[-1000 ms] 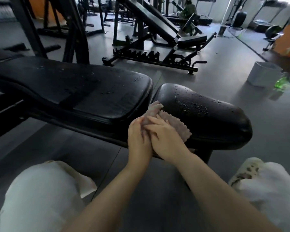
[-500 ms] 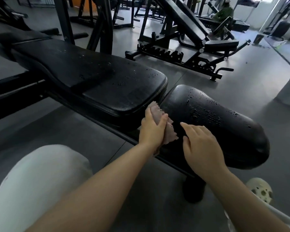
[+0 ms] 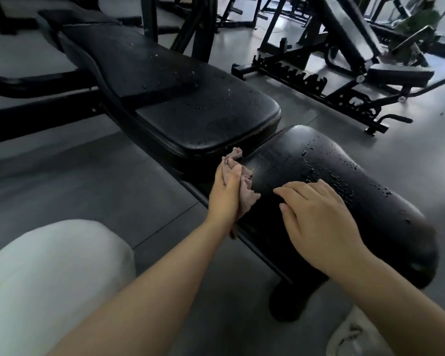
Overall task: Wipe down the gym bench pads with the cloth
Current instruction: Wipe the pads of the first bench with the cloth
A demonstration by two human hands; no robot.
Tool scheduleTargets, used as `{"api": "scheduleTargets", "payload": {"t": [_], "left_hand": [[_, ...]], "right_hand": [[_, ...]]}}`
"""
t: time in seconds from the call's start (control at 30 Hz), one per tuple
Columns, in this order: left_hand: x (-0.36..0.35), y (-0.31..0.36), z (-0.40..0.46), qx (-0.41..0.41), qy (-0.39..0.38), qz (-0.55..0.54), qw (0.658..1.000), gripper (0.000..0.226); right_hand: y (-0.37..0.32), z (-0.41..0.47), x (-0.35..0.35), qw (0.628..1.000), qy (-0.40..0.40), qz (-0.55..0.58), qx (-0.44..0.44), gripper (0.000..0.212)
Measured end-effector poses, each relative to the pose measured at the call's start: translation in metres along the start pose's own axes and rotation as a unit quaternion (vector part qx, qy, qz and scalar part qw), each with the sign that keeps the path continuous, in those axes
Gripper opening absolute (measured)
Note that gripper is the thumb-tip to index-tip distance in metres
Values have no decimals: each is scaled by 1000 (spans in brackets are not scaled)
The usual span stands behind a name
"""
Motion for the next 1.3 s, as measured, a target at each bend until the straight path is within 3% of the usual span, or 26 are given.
{"api": "scheduleTargets", "payload": {"t": [0.17,0.33,0.5,0.73,0.93,1.13,1.3], "left_hand": [[-14,1,-32,-44,127,-4,991,39],[-42,-7,-71,-65,214,86,971,60],[-102,-21,-117,-16,218,170,961,76],[-201,-36,-185,-102,216,201,950,84],[-182,-36,-164,25,303,175,936,82],[-139,-14,-132,38,338,199,919,80],[-154,-27,-144,17,344,174,923,78]], "right_hand": [[30,-12,10,998,-4,38,44,46],[78,-31,18,995,-22,50,79,47],[116,-51,27,987,-1,65,144,45],[170,-67,40,981,5,118,155,46],[190,-74,34,975,-5,135,178,46],[204,-72,28,979,0,129,157,43],[219,-72,19,982,-11,151,115,30]]}}
Point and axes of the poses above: each hand's wrist, its own z-axis towards the middle knuckle, its own x-axis out of the back of the hand, y = z × x, the point moved 5 cm from there along z, towards the middle knuckle, and after that the axes turned 14 degrees about -x, right-handed, at the moved point
